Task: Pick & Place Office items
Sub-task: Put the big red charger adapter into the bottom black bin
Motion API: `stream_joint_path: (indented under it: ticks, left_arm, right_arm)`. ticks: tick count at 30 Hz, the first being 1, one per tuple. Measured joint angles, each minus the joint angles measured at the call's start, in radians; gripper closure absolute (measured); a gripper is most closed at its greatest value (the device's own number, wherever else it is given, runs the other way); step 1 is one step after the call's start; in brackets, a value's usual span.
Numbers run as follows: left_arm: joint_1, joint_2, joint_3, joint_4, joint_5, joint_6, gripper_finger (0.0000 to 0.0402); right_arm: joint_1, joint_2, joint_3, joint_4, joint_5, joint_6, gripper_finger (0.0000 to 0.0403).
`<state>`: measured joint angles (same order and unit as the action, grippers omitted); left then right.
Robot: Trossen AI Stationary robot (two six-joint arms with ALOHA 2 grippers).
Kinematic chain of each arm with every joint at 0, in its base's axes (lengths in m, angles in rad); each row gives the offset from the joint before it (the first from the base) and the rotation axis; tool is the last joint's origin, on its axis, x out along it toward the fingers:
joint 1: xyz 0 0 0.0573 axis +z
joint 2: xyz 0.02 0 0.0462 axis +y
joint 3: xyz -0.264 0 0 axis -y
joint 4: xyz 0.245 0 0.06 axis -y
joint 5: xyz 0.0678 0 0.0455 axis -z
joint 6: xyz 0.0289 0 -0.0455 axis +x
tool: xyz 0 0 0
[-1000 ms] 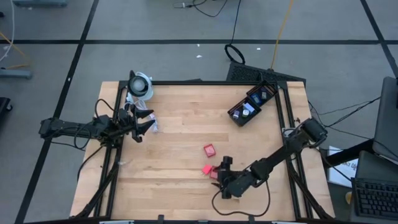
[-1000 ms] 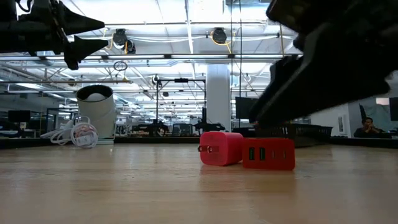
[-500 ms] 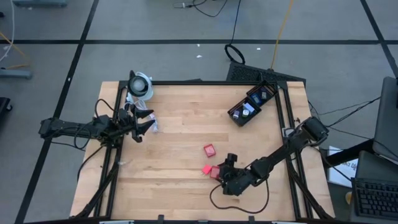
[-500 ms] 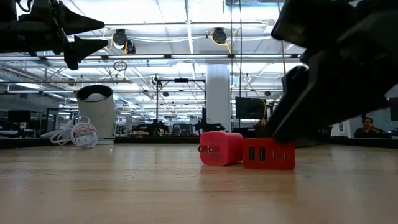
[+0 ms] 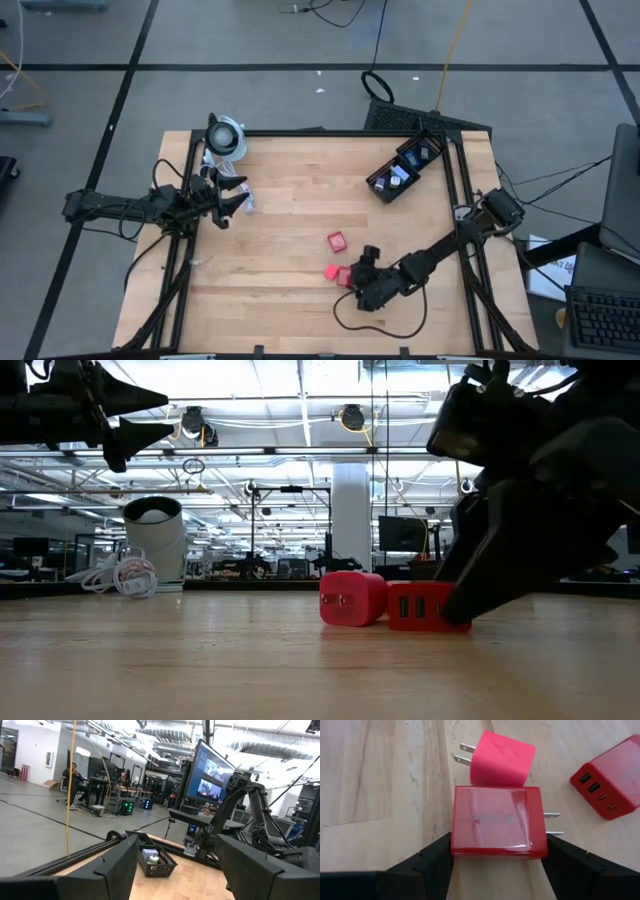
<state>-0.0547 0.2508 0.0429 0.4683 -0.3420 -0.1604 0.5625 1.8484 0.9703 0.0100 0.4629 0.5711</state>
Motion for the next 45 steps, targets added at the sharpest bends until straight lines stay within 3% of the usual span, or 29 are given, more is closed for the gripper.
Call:
stream_joint_path:
  ticks: [10, 17, 25, 35, 45]
  left_arm:
    - [0.0, 0.0, 0.0, 0.0, 0.0, 0.0, 0.0135]
    - [0.0, 0.0, 0.0, 0.0, 0.0, 0.0, 0.0135]
    - [0.0, 0.0, 0.0, 0.0, 0.0, 0.0, 0.0135]
    - [0.0, 0.0, 0.0, 0.0, 0.0, 0.0, 0.0135]
    - [0.0, 0.0, 0.0, 0.0, 0.0, 0.0, 0.0135]
  right_arm:
    - [-0.016, -0.044, -0.001, 0.005, -0.018, -0.179, 0.0153]
    - [-0.032, -0.212, -0.003, -0.126, -0.011, -0.249, 0.0153]
    - [-0.06, -0.497, -0.156, -0.169, 0.143, -0.279, 0.0153]
    - [-0.284, -0.825, -0.333, -0.142, 0.14, -0.349, 0.0152]
    - [-0.566, -0.841, -0.454, -0.142, 0.135, -0.295, 0.0152]
